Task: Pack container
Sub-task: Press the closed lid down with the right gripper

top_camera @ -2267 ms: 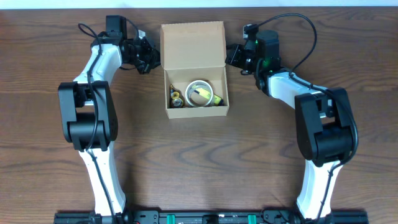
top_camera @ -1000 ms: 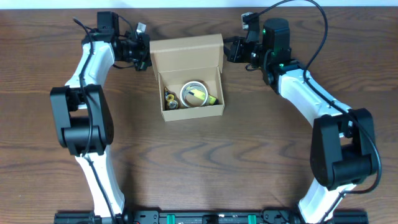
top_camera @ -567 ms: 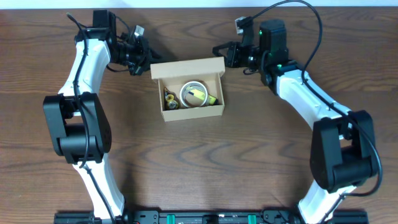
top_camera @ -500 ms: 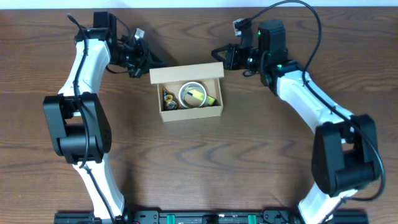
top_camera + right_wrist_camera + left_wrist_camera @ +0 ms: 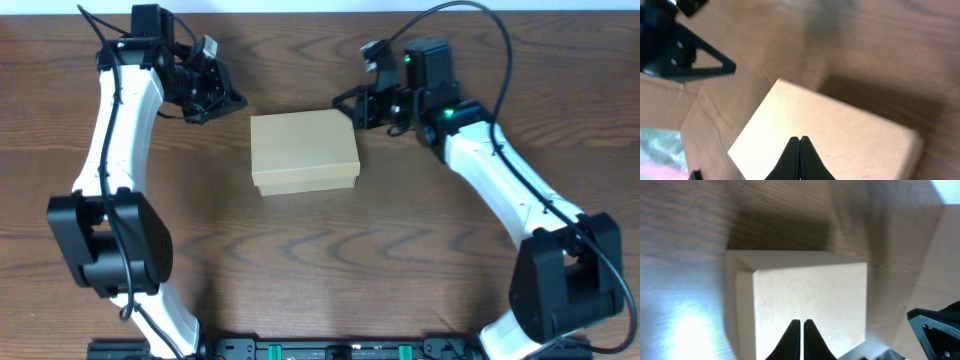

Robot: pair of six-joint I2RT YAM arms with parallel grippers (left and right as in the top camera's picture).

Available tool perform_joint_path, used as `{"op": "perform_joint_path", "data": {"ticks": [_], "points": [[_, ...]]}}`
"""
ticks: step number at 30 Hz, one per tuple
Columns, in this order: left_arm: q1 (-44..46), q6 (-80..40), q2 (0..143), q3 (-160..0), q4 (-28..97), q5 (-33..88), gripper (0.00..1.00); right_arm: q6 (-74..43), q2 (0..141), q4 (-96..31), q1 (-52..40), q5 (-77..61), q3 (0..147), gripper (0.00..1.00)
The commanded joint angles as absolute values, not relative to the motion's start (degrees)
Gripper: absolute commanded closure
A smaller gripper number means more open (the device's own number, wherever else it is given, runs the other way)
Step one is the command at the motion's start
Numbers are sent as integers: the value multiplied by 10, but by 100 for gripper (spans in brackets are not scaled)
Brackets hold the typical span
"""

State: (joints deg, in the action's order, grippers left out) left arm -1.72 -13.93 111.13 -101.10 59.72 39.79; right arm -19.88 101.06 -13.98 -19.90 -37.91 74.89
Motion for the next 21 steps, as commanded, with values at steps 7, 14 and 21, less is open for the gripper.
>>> {"op": "perform_joint_path", "data": {"ticks": [7, 14, 21], "points": [[40, -76, 1069, -1022, 670, 229, 94, -171, 999, -193, -286, -318, 757, 99], [78, -77, 1032, -1022, 682, 114, 94, -171, 1000, -253, -326, -239, 757, 99], [83, -91, 977, -1022, 675, 49, 94, -170, 1001, -299, -346, -177, 757, 99]]}}
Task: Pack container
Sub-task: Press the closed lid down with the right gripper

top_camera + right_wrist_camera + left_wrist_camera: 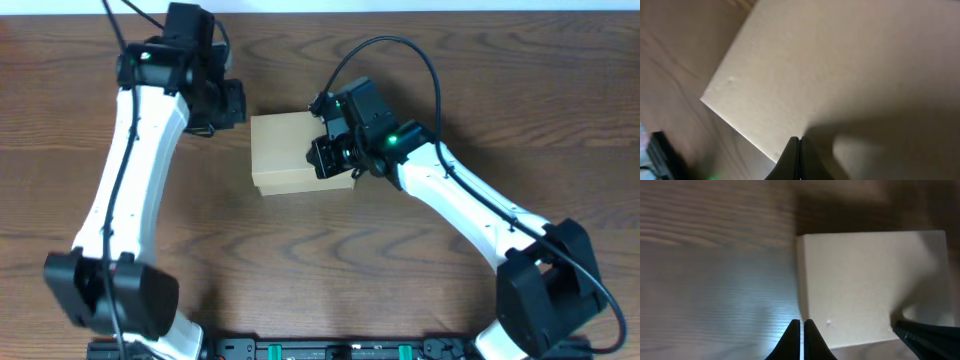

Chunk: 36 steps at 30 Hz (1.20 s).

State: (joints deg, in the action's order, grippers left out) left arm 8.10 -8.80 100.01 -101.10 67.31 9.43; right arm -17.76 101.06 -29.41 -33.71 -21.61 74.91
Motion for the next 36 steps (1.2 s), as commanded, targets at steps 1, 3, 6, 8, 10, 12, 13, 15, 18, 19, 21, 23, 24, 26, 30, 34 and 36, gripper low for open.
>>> {"op": "perform_joint_path", "data": {"ticks": [1, 3, 6, 8, 10, 12, 13, 15, 18, 19, 21, 23, 24, 26, 30, 34, 36], "points": [[83, -93, 969, -1022, 675, 46, 94, -166, 1002, -303, -348, -172, 756, 99], [83, -95, 957, -1022, 675, 44, 95, -166, 1004, -310, -350, -164, 756, 99], [83, -99, 943, -1022, 676, 44, 94, -164, 1012, -312, -354, -164, 756, 99], [83, -99, 938, -1022, 679, 44, 94, -164, 1017, -313, -357, -163, 755, 99], [83, -99, 935, -1022, 684, 44, 94, -164, 1023, -314, -362, -158, 755, 99], [83, -104, 933, -1022, 690, 44, 94, -164, 1040, -315, -370, -152, 754, 99], [83, -104, 933, -1022, 692, 45, 94, -164, 1051, -316, -375, -152, 754, 99], [83, -106, 933, -1022, 692, 45, 94, -164, 1065, -316, -381, -152, 753, 99], [83, -108, 933, -1022, 692, 45, 94, -164, 1081, -315, -390, -145, 753, 99], [83, -108, 933, -1022, 692, 45, 94, -164, 1085, -315, -391, -138, 753, 99], [83, -108, 933, -1022, 692, 45, 94, -164, 1085, -316, -393, -130, 753, 99], [83, -108, 933, -1022, 692, 45, 95, -164, 1083, -316, -394, -122, 753, 99], [83, -108, 933, -1022, 692, 45, 94, -164, 1080, -316, -393, -122, 753, 99], [83, -108, 932, -1022, 691, 45, 94, -164, 1070, -317, -393, -122, 753, 99], [83, -111, 921, -1022, 681, 45, 94, -157, 1020, -317, -393, -116, 753, 99], [83, -117, 891, -1022, 674, 45, 94, -135, 959, -320, -392, -102, 753, 99], [83, -116, 873, -1022, 673, 44, 94, -117, 930, -328, -388, -100, 753, 99]]}}
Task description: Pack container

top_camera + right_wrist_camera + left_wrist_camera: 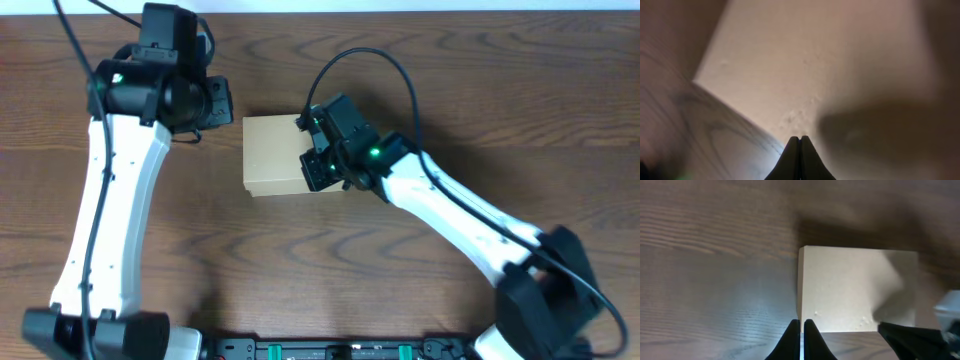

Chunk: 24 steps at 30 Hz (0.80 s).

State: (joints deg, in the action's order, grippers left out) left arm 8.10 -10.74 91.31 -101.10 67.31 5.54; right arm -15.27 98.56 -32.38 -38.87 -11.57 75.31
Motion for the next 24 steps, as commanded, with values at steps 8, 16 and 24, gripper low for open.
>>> {"op": "perform_joint_path", "data": {"ticks": [8, 16, 24], "points": [[83, -116, 764, -1022, 674, 44, 9, -67, 833, -385, -355, -96, 753, 22], [83, -116, 681, -1022, 690, 45, 4, -45, 775, -435, -337, -96, 753, 1], [83, -97, 581, -1021, 841, 11, 5, -14, 666, -556, -299, -62, 744, 1]]}}
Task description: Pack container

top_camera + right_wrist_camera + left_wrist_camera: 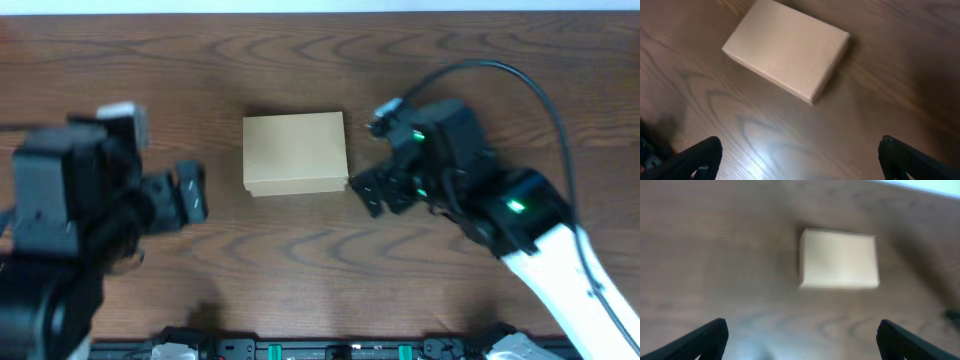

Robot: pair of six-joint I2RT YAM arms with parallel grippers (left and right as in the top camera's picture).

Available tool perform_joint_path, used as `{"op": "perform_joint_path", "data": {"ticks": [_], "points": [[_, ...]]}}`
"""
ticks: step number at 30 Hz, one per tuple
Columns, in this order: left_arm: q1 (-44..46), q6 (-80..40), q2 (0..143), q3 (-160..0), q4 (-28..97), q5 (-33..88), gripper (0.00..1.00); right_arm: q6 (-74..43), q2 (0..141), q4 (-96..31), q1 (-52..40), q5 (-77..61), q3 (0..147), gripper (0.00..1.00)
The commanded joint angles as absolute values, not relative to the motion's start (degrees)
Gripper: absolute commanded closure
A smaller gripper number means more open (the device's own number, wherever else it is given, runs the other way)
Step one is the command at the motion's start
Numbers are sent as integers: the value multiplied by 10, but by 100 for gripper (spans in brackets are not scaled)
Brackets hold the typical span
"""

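Note:
A closed tan cardboard box (pixel 295 152) lies flat on the wooden table (pixel 300 280), lid down and nothing on top of it. My left gripper (pixel 802 347) hangs open well back from it, to its left, with the whole box (pixel 838 259) small in that wrist view. My right gripper (pixel 802 167) is open too, just off the right front corner of the box (pixel 787 52). In each wrist view only the two dark fingertips (pixel 695 160) show, at the frame's bottom corners. Neither gripper touches the box.
The left arm (pixel 70 210) fills the left side of the overhead view, blurred. The right arm (pixel 520 215) reaches in from the lower right, its black cable arching over the table. A pale strip runs along the table's far edge.
Both grippers were shut, the right tip pressed on the box top and the left at its left edge. Now both stand open and have drawn back from the box.
First both shut grippers hovered at the box's far corners. Then the right tip was down on the lid and the left at the far left corner. Later the box sat slightly further left. Now both grippers are open and clear of it.

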State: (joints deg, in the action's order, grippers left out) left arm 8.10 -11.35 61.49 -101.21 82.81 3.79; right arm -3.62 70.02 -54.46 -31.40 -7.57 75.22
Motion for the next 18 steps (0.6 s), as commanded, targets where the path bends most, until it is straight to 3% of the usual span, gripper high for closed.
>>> {"op": "perform_joint_path", "data": {"ticks": [1, 10, 18], "points": [[83, -96, 558, -1019, 842, 12, 5, -14, 638, -561, -291, -62, 734, 1], [83, -141, 325, -894, 825, 19, 5, -16, 368, -564, -251, -62, 577, 1], [83, -169, 128, -701, 774, 73, 5, -99, 157, -586, -250, -8, 489, 1]]}}
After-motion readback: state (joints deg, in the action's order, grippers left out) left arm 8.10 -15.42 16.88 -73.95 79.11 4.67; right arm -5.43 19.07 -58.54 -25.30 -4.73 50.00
